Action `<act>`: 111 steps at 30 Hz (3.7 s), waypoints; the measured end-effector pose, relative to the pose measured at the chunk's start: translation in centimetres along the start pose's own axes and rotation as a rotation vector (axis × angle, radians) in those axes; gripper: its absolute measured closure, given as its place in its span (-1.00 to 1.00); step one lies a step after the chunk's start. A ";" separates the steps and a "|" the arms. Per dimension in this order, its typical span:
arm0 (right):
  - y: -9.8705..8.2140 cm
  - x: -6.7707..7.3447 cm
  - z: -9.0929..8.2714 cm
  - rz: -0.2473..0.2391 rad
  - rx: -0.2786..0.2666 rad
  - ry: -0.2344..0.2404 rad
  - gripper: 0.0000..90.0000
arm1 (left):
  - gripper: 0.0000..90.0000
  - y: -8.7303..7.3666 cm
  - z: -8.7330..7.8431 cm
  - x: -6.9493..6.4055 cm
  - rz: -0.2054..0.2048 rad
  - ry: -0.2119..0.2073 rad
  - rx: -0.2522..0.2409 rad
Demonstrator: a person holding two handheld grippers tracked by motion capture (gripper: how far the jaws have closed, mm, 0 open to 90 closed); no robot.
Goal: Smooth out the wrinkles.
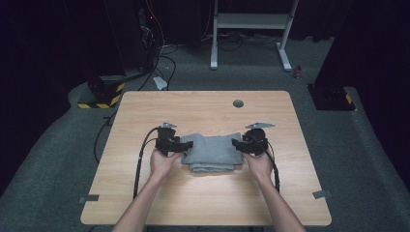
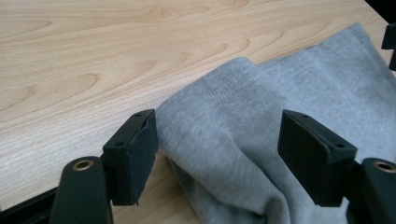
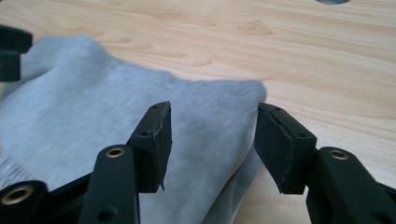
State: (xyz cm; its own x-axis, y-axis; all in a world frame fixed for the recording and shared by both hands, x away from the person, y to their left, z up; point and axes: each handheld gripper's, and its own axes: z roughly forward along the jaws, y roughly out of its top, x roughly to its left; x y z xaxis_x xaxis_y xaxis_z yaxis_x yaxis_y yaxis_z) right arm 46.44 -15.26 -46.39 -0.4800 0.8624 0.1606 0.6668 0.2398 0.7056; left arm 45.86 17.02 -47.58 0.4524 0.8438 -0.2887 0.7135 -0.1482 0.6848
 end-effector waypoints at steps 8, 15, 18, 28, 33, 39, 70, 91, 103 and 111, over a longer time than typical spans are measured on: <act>0.9 -0.6 2.3 0.026 0.065 -0.013 -0.01 | -0.34 1.0 2.1 0.6 -0.065 -0.053 0.027; 1.3 0.7 3.4 -0.070 0.087 -0.008 0.69 | 0.36 0.8 3.0 0.8 -0.075 -0.092 0.046; 1.3 0.9 3.1 -0.104 0.071 -0.008 0.77 | 0.85 0.9 2.4 0.9 -0.061 -0.111 0.020; 1.6 1.7 0.3 -0.142 -0.029 0.028 0.77 | 0.92 1.3 -1.1 0.3 0.010 -0.177 -0.087; 0.9 2.5 -1.6 -0.165 -0.084 0.065 0.77 | 0.92 0.9 -3.1 -1.0 0.075 -0.229 -0.118; -1.5 3.7 -3.8 -0.211 -0.125 0.119 0.77 | 0.92 -1.0 -4.7 -2.1 0.127 -0.277 -0.119; -4.6 2.0 -2.1 -0.165 -0.053 0.082 0.75 | 0.92 -3.5 -2.7 -1.0 0.097 -0.171 -0.120; -8.4 3.2 -4.4 -0.214 -0.049 0.117 0.66 | 0.89 -7.1 -4.6 -2.8 0.178 -0.211 -0.091; -10.4 3.5 -4.1 -0.235 0.019 0.092 0.74 | 0.91 -9.0 -3.5 -3.4 0.240 -0.152 -0.011; -10.5 3.5 -4.3 -0.232 0.005 0.095 0.73 | 0.90 -9.3 -4.2 -3.6 0.238 -0.169 -0.035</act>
State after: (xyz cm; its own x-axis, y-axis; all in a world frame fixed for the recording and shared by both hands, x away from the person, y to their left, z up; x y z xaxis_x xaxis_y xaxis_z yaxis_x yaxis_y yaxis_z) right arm 35.24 -16.66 -50.27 -0.6721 0.7381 0.0590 0.5352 0.4291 0.7276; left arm 35.37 17.57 -50.09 0.6898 0.6889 -0.2226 0.5588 -0.3111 0.7688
